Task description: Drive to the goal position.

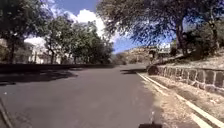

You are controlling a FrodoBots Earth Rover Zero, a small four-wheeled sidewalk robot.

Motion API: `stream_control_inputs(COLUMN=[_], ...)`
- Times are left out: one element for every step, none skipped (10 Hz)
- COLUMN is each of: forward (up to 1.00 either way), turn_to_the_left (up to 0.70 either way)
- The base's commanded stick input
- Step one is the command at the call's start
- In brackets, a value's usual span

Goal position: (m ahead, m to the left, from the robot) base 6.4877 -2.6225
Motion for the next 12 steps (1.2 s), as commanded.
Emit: stream_control_inputs(forward=[0.5, 0.5, 0.5, 0.5, 0.5, 0.5, 0.5, 0.5, 0.5, 0.5, 0.5, 0.5], turn_to_the_left=[0.0, 0.0, 0.0, 0.0, 0.0, 0.0, 0.0, 0.0, 0.0, 0.0, 0.0, 0.0])
